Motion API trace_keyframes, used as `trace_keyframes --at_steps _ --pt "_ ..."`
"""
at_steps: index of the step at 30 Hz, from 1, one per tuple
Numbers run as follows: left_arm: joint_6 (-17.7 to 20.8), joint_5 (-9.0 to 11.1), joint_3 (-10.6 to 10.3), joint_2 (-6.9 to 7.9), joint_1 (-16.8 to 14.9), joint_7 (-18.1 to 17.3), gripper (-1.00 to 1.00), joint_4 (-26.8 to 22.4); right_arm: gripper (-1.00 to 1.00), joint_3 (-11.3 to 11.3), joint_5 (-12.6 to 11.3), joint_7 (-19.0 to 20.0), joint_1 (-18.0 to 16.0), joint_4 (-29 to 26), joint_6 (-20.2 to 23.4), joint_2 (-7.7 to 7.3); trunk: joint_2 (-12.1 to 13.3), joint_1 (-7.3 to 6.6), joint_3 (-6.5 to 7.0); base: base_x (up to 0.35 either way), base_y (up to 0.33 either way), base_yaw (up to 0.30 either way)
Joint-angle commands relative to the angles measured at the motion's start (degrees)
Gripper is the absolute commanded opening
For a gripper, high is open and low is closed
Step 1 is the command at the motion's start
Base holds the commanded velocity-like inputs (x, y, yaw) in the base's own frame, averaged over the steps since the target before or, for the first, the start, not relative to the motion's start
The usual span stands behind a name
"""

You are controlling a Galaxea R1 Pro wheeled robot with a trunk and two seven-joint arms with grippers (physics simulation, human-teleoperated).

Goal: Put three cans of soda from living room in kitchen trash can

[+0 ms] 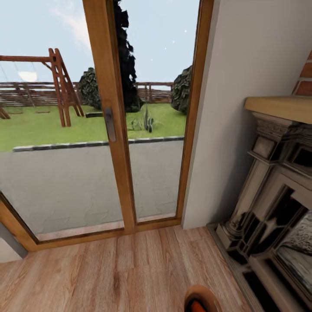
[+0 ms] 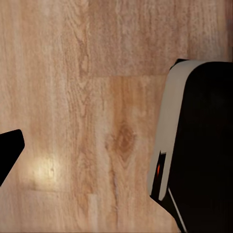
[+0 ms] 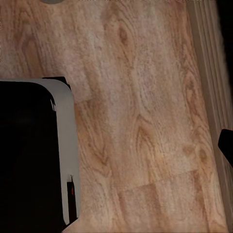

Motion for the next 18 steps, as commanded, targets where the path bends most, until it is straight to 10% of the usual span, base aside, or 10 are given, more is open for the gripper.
trace_keyframes --at_steps 1,18 --pt "0.01 0.01 0.02 -0.06 0.0 0.0 1.0 0.0 1.0 0.0 0.0 0.0 0.0 -0.01 0.0 0.01 0.42 -0.23 0.19 0.0 0.0 0.0" --pt "0.03 0.0 -1.4 -0.98 -0.01 -0.02 1.0 0.01 1.0 0.17 0.08 -0.01 0.0 -0.06 0.07 0.11 7.23 -3.96 3.24 0.0 0.0 0.0"
